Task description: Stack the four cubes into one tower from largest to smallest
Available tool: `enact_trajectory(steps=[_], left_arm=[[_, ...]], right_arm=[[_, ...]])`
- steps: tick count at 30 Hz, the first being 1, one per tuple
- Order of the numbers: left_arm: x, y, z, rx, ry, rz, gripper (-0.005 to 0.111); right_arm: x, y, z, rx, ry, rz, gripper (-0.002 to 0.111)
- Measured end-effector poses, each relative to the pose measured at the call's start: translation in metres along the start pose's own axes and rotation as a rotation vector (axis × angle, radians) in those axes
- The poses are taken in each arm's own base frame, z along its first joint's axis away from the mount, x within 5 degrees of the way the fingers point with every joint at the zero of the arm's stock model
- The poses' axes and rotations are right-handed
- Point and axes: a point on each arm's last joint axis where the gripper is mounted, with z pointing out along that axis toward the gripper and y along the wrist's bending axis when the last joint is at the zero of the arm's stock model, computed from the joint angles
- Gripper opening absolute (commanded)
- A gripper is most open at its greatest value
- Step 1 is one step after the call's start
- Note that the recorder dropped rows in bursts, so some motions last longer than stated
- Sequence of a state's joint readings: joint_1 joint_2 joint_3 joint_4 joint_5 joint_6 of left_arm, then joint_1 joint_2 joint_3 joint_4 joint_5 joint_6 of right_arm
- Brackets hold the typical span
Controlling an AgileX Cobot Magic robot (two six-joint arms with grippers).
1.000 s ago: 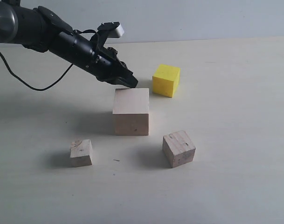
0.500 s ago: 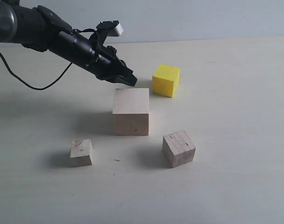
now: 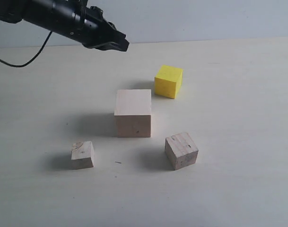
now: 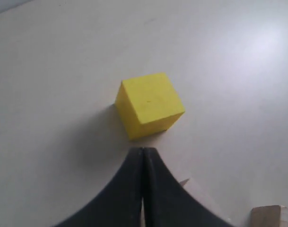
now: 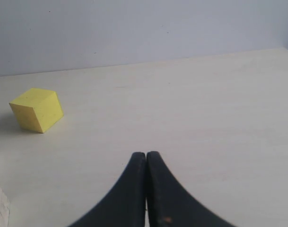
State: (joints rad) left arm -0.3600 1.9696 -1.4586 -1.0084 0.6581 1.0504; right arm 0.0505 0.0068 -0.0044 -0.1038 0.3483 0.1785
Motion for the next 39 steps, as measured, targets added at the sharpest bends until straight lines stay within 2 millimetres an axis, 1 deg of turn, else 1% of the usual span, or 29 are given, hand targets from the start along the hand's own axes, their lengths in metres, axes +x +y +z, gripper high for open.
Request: enact_trajectory(steps=[3, 6, 8, 11, 15, 19, 25, 28, 32, 34, 37, 39], left_arm=[[0.014, 0.006, -0.005, -0.060, 0.004, -0.041, 0.000], [0.023, 0.014, -0.021, -0.133, -0.023, -0.087, 0.000], [0.023, 0.018, -0.034, -0.171, -0.055, -0.107, 0.000], [0.017, 0.022, -0.059, -0.214, -0.119, -0.136, 0.000], [0.005, 0.017, -0.093, -0.252, -0.200, -0.123, 0.000], [-0.006, -0.003, -0.125, -0.262, -0.274, -0.084, 0.000], [-0.014, -0.036, -0.170, -0.266, -0.386, -0.037, 0.000], [-0.018, -0.056, -0.197, -0.261, -0.456, -0.006, 0.000], [-0.022, -0.080, -0.228, -0.259, -0.540, 0.040, 0.000], [-0.022, -0.088, -0.239, -0.261, -0.569, 0.057, 0.000], [-0.022, -0.096, -0.248, -0.252, -0.590, 0.073, 0.000], [-0.021, -0.099, -0.249, -0.234, -0.585, 0.078, 0.000]], right_arm=[[0.000, 0.000, 0.000, 0.000, 0.000, 0.000, 0.000], [0.000, 0.000, 0.000, 0.000, 0.000, 0.000, 0.000], [0.000, 0.000, 0.000, 0.000, 0.000, 0.000, 0.000], [0.000, 0.000, 0.000, 0.000, 0.000, 0.000, 0.000], [0.000, 0.000, 0.000, 0.000, 0.000, 0.000, 0.000], [0.000, 0.000, 0.000, 0.000, 0.000, 0.000, 0.000], [0.000, 0.000, 0.000, 0.000, 0.000, 0.000, 0.000], [-0.003, 0.001, 0.000, -0.006, -0.034, 0.000, 0.000], [-0.019, 0.003, -0.002, -0.039, -0.214, 0.000, 0.000], [-0.029, 0.005, -0.005, -0.058, -0.321, 0.000, 0.000], [-0.038, 0.007, -0.009, -0.079, -0.436, 0.000, 0.000], [-0.043, 0.008, -0.011, -0.089, -0.493, 0.000, 0.000]])
